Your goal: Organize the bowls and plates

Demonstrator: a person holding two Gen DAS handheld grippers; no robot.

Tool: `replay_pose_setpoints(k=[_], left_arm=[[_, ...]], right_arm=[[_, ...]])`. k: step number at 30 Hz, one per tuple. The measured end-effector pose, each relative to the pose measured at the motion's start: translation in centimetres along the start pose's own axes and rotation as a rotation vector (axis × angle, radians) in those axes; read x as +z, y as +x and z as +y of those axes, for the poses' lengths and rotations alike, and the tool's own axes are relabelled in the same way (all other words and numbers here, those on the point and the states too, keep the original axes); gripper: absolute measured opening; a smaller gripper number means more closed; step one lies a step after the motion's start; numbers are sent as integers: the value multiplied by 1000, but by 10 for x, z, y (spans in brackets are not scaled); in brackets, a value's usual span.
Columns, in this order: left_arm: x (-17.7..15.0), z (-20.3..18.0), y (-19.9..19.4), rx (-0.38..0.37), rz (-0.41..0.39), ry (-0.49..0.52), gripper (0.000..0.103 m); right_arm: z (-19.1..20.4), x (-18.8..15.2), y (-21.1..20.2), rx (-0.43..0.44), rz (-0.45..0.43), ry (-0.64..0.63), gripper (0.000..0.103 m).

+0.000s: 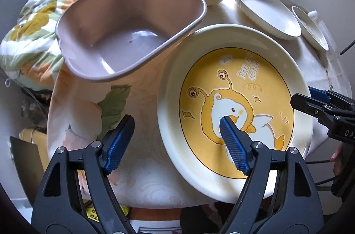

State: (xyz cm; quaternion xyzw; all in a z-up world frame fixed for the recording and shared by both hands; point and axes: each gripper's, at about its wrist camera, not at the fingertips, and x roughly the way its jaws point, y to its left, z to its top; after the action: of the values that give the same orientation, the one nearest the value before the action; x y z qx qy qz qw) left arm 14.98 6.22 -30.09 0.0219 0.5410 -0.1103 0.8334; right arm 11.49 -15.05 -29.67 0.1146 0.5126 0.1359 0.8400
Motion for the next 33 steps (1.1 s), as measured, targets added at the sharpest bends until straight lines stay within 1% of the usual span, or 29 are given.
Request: replay_pose_setpoints(k=[3, 5, 7, 10, 11, 12, 13, 14, 16, 18, 20, 23, 26, 28, 30, 33], left_arm=[[-2, -1, -12, 7, -8, -15, 78], [-2, -6, -29, 16, -31, -13, 78], [0, -15, -51, 36, -64, -8, 78], [3, -34, -92, 67, -138, -26, 78], [4, -41, -107, 79, -170, -41, 81], [4, -48, -120, 89, -199, -53, 94], [4, -55, -130, 98, -227, -64, 100], [4, -63, -142, 102, -265, -71, 103], [7, -78, -154, 102, -297, -80, 103], [10, -96, -162, 96, -309, -102, 103], [14, -113, -169, 73, -326, -129, 103], [21, -130, -173, 59, -322, -176, 103], [31, -144, -175, 41, -322, -228, 103], [40, -150, -173, 33, -321, -250, 103], [53, -153, -164, 20, -298, -278, 103], [71, -154, -148, -5, -278, -305, 103]], right_arm=[[0, -1, -10, -2, -7, -3, 56], [0, -1, -24, 15, -17, 0, 56], [0, 1, -39, 22, -31, -9, 56], [1, 5, -69, 29, -69, -43, 56], [0, 7, -80, 25, -84, -57, 62], [0, 8, -92, 17, -103, -77, 72], [-1, 10, -106, 4, -126, -100, 98], [-3, 11, -116, -2, -144, -118, 103], [-9, 12, -139, -5, -186, -148, 103], [-19, 13, -156, 6, -199, -160, 103], [-32, 17, -169, 19, -180, -159, 103], [-54, 26, -186, 12, -137, -137, 103], [-72, 42, -206, 32, -137, -156, 103], [-79, 56, -215, 23, -149, -203, 103], [-84, 71, -218, -9, -157, -244, 103], [-97, 99, -212, -10, -149, -276, 103]])
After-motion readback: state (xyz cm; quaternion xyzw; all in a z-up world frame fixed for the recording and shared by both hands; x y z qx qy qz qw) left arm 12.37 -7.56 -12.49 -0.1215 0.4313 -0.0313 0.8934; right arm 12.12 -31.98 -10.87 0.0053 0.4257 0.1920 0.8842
